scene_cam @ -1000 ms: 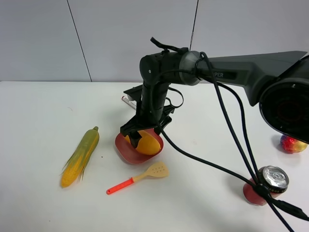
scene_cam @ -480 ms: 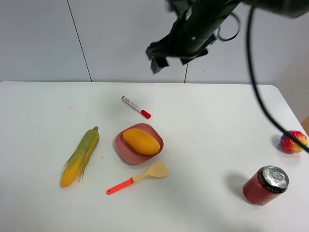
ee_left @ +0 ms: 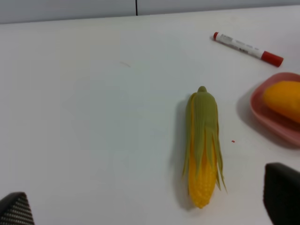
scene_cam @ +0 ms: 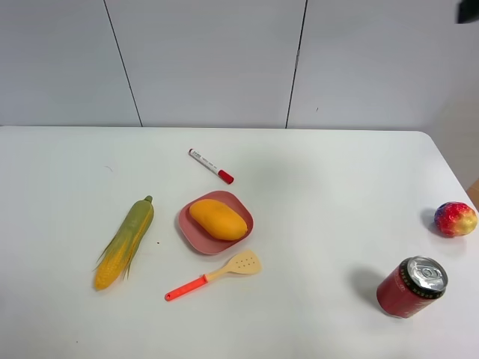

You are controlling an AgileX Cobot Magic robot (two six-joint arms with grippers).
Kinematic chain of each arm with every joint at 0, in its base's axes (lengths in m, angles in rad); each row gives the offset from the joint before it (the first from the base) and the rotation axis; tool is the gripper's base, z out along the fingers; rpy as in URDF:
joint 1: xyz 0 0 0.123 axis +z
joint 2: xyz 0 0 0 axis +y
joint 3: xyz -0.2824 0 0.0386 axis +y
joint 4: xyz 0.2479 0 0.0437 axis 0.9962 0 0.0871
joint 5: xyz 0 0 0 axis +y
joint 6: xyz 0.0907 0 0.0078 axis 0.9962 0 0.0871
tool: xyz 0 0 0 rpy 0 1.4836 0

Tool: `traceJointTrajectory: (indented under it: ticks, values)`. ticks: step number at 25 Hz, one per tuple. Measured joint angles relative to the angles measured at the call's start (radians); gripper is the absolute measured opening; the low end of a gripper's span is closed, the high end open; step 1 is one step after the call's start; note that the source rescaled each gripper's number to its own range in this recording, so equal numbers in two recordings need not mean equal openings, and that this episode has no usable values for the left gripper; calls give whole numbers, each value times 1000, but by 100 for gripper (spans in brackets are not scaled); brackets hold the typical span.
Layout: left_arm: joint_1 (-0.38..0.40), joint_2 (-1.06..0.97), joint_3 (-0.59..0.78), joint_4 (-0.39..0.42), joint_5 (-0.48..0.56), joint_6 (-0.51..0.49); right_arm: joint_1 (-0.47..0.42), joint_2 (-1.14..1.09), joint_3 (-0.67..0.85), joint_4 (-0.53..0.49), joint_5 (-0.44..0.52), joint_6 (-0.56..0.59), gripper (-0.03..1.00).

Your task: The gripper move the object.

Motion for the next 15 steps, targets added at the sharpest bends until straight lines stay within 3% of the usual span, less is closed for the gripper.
traceJointTrajectory:
  ticks: [2, 7, 15]
  values:
    - [0, 0, 0, 0, 0, 0, -55, -173, 139, 32, -25, -13, 40]
    - [0, 0, 0, 0, 0, 0, -76, -584, 435, 55, 3, -49, 40]
    - [0, 0, 0, 0, 0, 0, -77, -954, 684, 11, 121, -80, 40]
